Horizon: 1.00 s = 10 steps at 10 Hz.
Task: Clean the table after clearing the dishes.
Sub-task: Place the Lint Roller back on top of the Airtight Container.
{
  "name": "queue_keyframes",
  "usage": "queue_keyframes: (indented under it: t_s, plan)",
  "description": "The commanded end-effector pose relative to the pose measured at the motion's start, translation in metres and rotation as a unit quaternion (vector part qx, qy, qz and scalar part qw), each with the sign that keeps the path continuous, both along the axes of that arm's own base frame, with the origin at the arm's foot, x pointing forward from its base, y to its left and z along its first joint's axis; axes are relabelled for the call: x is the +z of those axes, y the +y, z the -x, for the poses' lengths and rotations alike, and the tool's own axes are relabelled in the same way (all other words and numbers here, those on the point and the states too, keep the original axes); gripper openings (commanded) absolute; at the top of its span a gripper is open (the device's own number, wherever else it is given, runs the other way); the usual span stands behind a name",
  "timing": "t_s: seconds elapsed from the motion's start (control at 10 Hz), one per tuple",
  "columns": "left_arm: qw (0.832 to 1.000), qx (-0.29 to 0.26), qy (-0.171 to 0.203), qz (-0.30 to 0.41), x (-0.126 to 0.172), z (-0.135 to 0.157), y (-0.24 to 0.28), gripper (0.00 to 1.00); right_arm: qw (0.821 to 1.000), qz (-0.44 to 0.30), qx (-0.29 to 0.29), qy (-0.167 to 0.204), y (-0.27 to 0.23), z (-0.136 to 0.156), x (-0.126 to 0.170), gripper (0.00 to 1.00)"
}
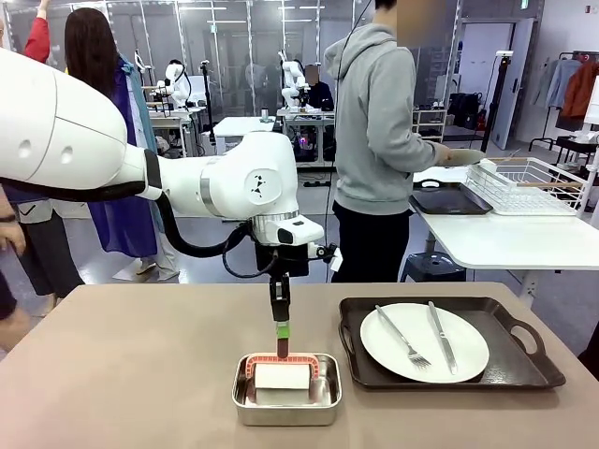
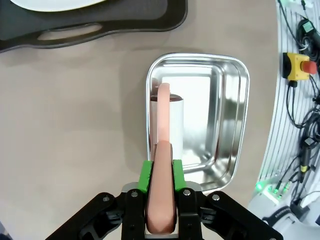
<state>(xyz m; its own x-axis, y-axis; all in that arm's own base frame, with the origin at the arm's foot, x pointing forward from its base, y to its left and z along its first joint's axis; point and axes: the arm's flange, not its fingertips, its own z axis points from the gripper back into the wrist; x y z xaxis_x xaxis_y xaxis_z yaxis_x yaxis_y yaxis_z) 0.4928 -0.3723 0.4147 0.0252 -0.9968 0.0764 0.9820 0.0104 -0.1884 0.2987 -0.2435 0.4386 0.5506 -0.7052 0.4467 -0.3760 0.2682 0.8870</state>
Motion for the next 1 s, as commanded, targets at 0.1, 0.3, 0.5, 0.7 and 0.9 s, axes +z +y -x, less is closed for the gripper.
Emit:
queue_keyframes:
  t_s: [0.1, 0.3, 0.5, 0.7, 0.9]
  plan:
    - [1.000, -0.006, 0.002, 0.003, -0.001, -0.014, 0.014, 0.38, 1.000, 0.000, -0.002, -0.004, 0.001, 0.002, 0.002, 1.00]
    - [1.000, -0.009, -0.001, 0.013, 0.007, -0.013, 0.016, 0.69, 1.000, 0.000, -0.002, -0.004, 0.001, 0.002, 0.002, 1.00]
    - [1.000, -0.011, 0.002, 0.016, 0.015, -0.010, 0.015, 0.99, 1.000, 0.000, -0.002, -0.004, 0.001, 0.002, 0.002, 1.00]
    - [1.000, -0.012, 0.010, 0.020, 0.021, -0.008, 0.015, 1.00, 1.000, 0.000, -0.002, -0.004, 0.001, 0.002, 0.002, 1.00]
    - [1.000, 0.005, 0.001, 0.015, 0.026, -0.008, 0.020, 1.00, 1.000, 0.000, -0.002, -0.004, 0.001, 0.002, 0.002, 1.00]
